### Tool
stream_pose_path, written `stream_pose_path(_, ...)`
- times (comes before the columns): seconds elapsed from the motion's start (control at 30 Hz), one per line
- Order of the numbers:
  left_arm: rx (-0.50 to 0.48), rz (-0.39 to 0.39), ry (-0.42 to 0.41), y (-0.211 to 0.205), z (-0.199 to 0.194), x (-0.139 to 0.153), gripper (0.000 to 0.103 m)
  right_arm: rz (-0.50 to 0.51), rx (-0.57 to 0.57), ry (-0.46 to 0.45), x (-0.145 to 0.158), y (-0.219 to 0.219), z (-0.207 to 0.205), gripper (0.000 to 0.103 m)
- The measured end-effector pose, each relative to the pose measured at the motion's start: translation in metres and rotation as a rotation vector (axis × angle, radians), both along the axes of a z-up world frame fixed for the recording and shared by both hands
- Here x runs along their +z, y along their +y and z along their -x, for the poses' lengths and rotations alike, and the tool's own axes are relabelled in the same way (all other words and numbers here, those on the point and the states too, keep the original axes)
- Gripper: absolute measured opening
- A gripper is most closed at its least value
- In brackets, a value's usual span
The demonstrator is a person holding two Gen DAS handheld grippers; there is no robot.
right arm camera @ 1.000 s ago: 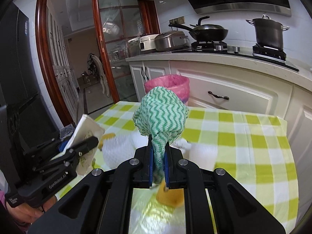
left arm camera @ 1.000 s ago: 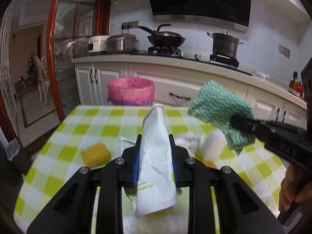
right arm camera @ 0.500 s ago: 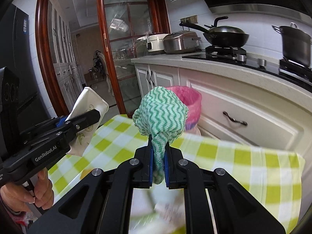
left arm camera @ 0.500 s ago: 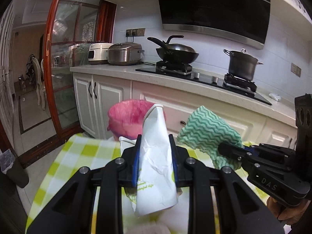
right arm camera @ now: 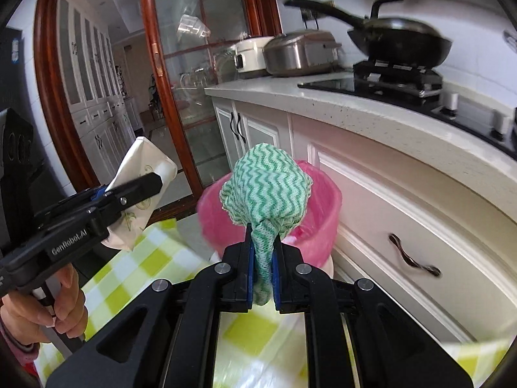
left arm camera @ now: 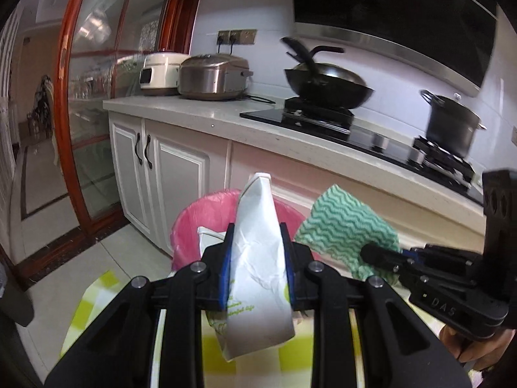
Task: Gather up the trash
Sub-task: 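Carry the napkin and green cloth in both grippers over the pink bin, then open both grippers to drop the napkin and cloth into the bin, then move both tools back over the table toward the yellow sponges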
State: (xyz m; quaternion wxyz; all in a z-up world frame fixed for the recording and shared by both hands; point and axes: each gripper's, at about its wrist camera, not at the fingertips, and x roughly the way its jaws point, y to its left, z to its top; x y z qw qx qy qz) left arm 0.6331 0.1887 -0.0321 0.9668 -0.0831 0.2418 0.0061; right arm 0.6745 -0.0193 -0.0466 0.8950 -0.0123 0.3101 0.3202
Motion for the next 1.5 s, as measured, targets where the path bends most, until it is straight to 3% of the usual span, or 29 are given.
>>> stream_pose_path(0.17,0.018,0.028,0.008,0.027,-0.058,-0.016,0.025,-0.030,-0.009,0.033,-0.021,0.019,-0.062,0.011)
stream_pose_path(0.33,0.014,0.038,0.030,0.043,-0.100,-0.043,0.026,-0.043,0.001,0.059,-0.047,0.035,-0.096,0.015)
stream_pose_path(0.43,0.035,0.037,0.038,0.051,-0.113,-0.055,0.040,-0.034,-0.002,0.071,-0.060,0.041,-0.109,0.016)
stream_pose_path(0.47,0.045,0.039,0.036,0.054,-0.115,-0.057,0.041,-0.034,0.002,0.071,-0.064,0.042,-0.112,0.021)
stream_pose_path(0.57,0.065,0.038,0.026,0.060,-0.111,-0.059,0.045,-0.050,-0.001,0.058,-0.067,0.041,-0.111,0.055)
stream_pose_path(0.67,0.077,0.028,0.021,0.061,-0.098,-0.055,0.047,-0.053,-0.017,0.047,-0.064,0.037,-0.106,0.055)
stream_pose_path(0.77,0.088,0.008,0.017,0.058,-0.074,-0.042,0.049,-0.060,-0.029,0.049,-0.054,0.029,-0.094,0.055)
stream_pose_path(0.87,0.091,-0.011,0.009,0.047,-0.041,-0.022,0.062,-0.054,-0.027,0.036,-0.034,0.022,-0.072,0.055)
stream_pose_path(1.0,0.083,-0.064,-0.037,0.021,0.020,0.014,0.081,-0.028,-0.018,-0.022,0.008,0.007,-0.011,0.055)
stream_pose_path(1.1,0.081,-0.093,-0.081,0.001,0.076,0.040,0.098,-0.012,-0.014,-0.067,0.036,-0.009,0.046,0.065)
stream_pose_path(1.23,0.065,-0.126,-0.116,-0.028,0.162,0.062,0.098,-0.019,-0.004,-0.111,0.063,-0.037,0.128,0.067)
stream_pose_path(1.37,0.075,-0.173,-0.136,-0.048,0.233,0.064,0.098,-0.025,-0.012,-0.152,0.077,-0.067,0.202,0.073)
stream_pose_path(1.5,0.058,-0.122,-0.121,-0.065,0.298,0.051,0.098,-0.008,-0.009,-0.174,0.077,-0.090,0.268,0.077)
